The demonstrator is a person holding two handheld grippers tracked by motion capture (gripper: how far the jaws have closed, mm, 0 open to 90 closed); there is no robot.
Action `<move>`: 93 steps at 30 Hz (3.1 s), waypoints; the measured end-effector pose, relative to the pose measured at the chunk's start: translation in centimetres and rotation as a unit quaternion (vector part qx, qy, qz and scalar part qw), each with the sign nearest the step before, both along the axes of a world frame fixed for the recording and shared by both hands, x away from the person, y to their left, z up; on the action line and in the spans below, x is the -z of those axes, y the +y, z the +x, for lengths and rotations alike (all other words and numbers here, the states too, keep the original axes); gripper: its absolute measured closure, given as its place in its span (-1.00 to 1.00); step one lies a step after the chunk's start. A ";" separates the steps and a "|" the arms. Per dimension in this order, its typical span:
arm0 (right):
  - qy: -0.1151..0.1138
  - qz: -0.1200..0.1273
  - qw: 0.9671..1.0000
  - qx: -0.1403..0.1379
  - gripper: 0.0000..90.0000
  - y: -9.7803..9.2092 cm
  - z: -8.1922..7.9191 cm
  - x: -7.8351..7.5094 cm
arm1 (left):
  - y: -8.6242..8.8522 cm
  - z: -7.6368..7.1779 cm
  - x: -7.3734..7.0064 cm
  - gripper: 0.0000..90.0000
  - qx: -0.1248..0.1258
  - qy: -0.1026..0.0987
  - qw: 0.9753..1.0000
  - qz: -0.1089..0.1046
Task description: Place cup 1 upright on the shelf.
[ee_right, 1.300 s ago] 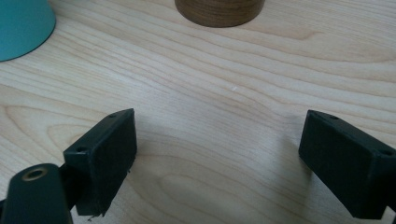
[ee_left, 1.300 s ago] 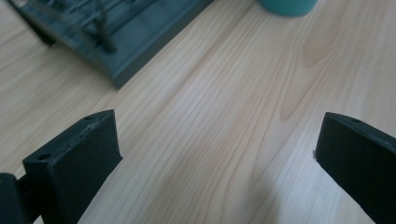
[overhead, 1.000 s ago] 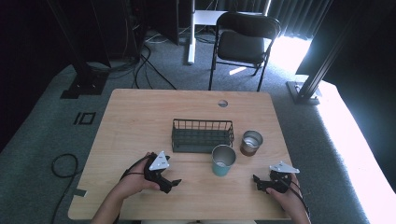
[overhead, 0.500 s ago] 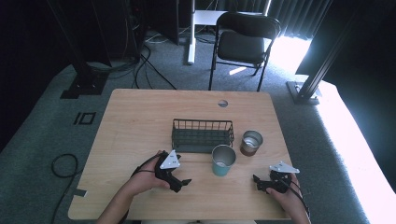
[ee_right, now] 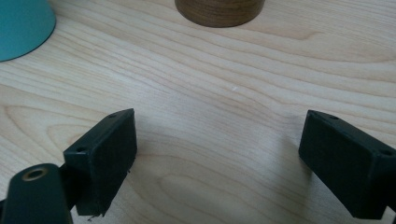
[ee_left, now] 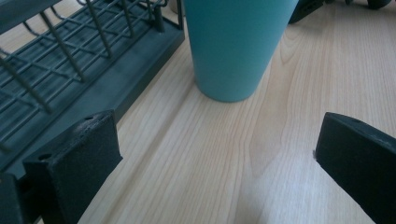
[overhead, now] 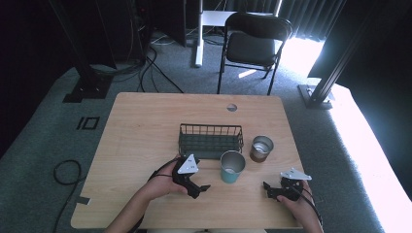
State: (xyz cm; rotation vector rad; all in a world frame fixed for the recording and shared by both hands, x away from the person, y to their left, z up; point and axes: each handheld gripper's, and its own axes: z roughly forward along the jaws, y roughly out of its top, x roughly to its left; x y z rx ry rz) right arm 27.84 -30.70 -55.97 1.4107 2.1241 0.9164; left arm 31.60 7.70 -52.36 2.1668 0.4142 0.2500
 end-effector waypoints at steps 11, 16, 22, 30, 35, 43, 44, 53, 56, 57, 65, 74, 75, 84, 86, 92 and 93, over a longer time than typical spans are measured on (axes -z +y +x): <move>0.000 0.000 1.000 0.000 -0.76 0.0 0.0 0.0 | -1.8 0.6 0.1 -0.99 0.013 0.000 1.000 -0.005; 0.000 0.000 1.000 0.000 -0.76 0.0 0.0 0.0 | -2.5 1.0 0.0 -0.99 0.011 -0.002 1.000 -0.015; 0.000 0.000 1.000 0.000 -0.76 0.0 0.0 0.0 | -3.6 1.2 -0.1 -0.99 0.021 -0.004 0.999 -0.028; 0.000 0.000 1.000 0.000 -0.76 0.0 0.0 0.0 | -5.0 1.5 0.0 -0.99 0.029 -0.007 0.999 -0.033; 0.000 0.000 1.000 0.000 -0.76 0.0 0.0 0.0 | -5.9 1.8 0.2 -0.99 0.029 -0.008 0.999 -0.043; 0.000 0.000 1.000 0.000 -0.76 0.0 0.0 0.0 | -6.9 2.1 0.2 -0.99 0.030 -0.014 0.997 -0.069; 0.000 0.000 1.000 0.000 -0.76 0.0 0.0 0.0 | -7.1 2.2 0.3 -0.99 0.029 -0.016 0.997 -0.073; 0.000 0.000 1.000 0.000 -0.76 0.0 0.0 0.0 | -8.1 2.4 0.6 -0.99 0.032 -0.019 0.994 -0.100; 0.000 0.000 1.000 0.000 -0.76 0.0 0.0 0.0 | -8.4 2.4 0.6 -0.99 0.036 -0.017 0.993 -0.109; 0.000 0.000 1.000 0.000 -0.76 0.0 0.0 0.0 | -8.5 2.4 0.5 -0.99 0.038 -0.016 0.993 -0.111; 0.000 0.000 1.000 0.000 -0.76 0.0 0.0 0.0 | -8.7 2.7 0.4 -0.69 0.016 -0.020 0.993 -0.118; 0.000 0.000 1.000 0.000 -0.76 0.0 0.0 0.0 | -8.6 2.4 -0.4 -0.68 0.014 -0.018 0.993 -0.116; 0.000 0.000 1.000 0.000 -0.76 0.0 0.0 0.0 | -8.5 2.3 -0.6 -0.68 0.017 -0.019 0.993 -0.117; 0.000 0.000 1.000 0.000 -0.76 0.0 0.0 0.0 | -8.3 1.9 -2.0 -0.68 0.027 -0.016 0.991 -0.127; 0.000 0.000 1.000 0.000 -0.76 0.0 0.0 0.0 | -8.2 1.9 -2.4 -0.68 0.027 -0.019 0.991 -0.129; -0.001 0.000 1.000 0.000 -0.76 0.0 0.0 0.0 | -7.8 1.7 -3.4 -0.67 0.027 -0.011 0.989 -0.145; -0.001 0.000 1.000 0.000 -0.76 0.0 0.0 0.0 | -7.7 1.7 -3.6 -0.67 0.028 -0.013 0.989 -0.144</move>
